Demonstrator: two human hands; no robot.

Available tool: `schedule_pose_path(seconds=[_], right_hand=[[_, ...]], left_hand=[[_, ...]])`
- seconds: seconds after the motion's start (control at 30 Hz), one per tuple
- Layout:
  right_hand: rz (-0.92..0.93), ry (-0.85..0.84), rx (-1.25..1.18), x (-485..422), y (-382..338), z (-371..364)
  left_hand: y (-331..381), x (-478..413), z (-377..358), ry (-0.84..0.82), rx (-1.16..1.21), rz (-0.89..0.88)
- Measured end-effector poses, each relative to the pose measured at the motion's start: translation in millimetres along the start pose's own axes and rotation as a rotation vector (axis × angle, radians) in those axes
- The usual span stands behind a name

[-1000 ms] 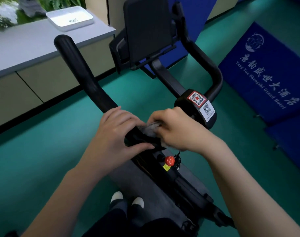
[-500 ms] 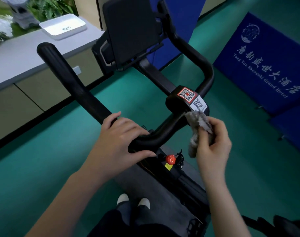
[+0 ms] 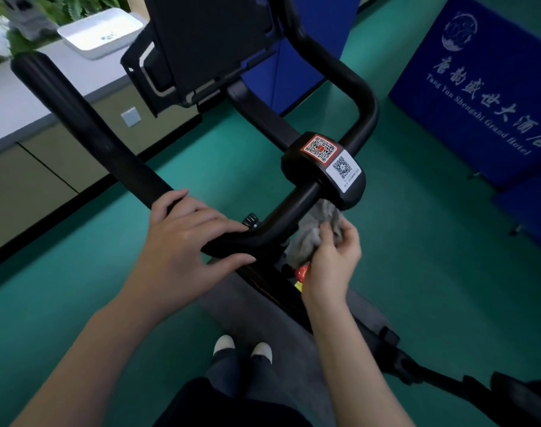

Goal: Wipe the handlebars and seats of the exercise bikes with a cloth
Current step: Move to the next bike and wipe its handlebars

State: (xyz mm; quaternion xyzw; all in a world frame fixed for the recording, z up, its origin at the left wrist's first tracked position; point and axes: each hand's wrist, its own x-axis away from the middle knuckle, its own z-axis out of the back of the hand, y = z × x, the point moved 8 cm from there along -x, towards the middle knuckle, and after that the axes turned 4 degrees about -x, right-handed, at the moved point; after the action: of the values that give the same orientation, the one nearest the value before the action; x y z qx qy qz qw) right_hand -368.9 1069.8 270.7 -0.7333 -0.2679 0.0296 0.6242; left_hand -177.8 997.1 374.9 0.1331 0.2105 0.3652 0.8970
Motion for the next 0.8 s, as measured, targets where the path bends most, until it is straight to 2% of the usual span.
schedule_pose_path(seconds=[0.17,0.4,0.67,0.73,0.8], right_hand=[[-0.146,-0.085,-0.233,21,19,-24],[-0.113,-0.25,-0.204,48,25,-26],[-0.258,-0.534,-0.165,84,46,-33],[-0.231,-0.47,-0.118,77,41,-22],[-0.142,-0.306,-0.099,62,29,-4]], left_hand=[[-1,1,0,0.014,-0.007,0.004],[0,1,0,0.029,-0.008,0.0],[-2,2,0,0.033,-0.013,-0.014],[-2,2,-1,0.028,-0.008,-0.015],[-3,3,-1,0.025,-0.01,-0.013]])
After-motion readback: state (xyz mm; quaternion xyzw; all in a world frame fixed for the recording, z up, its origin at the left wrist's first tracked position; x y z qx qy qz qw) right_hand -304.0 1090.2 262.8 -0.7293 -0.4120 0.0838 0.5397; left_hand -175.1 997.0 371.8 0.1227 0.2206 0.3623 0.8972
